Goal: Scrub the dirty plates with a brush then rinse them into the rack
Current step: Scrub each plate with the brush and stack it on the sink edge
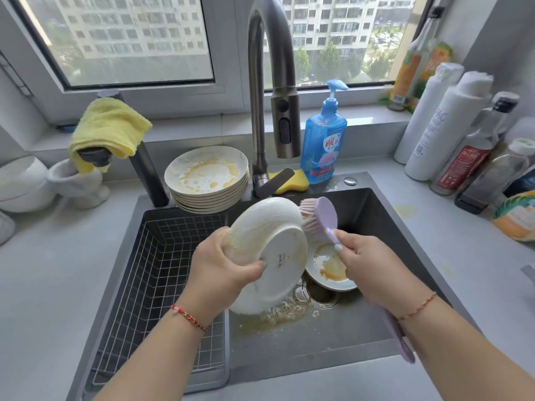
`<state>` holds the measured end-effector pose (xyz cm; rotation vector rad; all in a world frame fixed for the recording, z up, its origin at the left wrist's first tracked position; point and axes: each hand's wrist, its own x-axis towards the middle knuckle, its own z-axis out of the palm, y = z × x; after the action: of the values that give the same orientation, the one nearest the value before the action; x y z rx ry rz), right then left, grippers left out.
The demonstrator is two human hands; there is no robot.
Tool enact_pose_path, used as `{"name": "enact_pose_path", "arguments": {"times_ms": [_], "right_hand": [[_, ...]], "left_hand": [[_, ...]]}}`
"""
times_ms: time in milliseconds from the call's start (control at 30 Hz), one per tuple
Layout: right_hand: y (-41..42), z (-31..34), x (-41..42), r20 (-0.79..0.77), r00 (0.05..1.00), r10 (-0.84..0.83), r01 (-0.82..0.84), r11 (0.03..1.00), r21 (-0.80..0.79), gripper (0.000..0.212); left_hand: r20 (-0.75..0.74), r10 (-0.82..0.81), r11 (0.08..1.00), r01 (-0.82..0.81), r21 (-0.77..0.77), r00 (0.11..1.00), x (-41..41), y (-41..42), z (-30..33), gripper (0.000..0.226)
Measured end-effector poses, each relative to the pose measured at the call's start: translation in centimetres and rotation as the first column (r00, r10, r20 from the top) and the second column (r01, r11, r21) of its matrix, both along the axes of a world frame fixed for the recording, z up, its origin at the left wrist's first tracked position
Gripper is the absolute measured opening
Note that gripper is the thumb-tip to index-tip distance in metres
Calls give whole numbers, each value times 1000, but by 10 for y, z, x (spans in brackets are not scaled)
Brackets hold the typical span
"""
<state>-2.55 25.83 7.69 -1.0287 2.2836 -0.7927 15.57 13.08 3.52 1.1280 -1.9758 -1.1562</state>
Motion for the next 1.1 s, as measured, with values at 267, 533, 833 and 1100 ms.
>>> {"name": "enact_pose_path", "arguments": {"times_ms": [267, 533, 833, 1100], "right_hand": [[12, 16, 74, -227, 893, 388, -371, 921, 114, 53], [-2, -25, 3, 123, 992, -39, 44, 998, -44, 39], [-5, -66, 21, 768, 607, -204, 411, 908, -84, 74], [-9, -67, 21, 754, 638, -158, 476, 850, -224, 68]], "left_hand": [[46, 38, 996, -34, -81, 998, -16, 6, -5, 40], [-97, 29, 999, -27, 16, 995, 5, 3, -4, 41], [-564, 197, 955, -26, 297, 802, 1, 6, 3, 67], [-480, 126, 973, -15, 230, 868, 3, 11, 0, 64]]}}
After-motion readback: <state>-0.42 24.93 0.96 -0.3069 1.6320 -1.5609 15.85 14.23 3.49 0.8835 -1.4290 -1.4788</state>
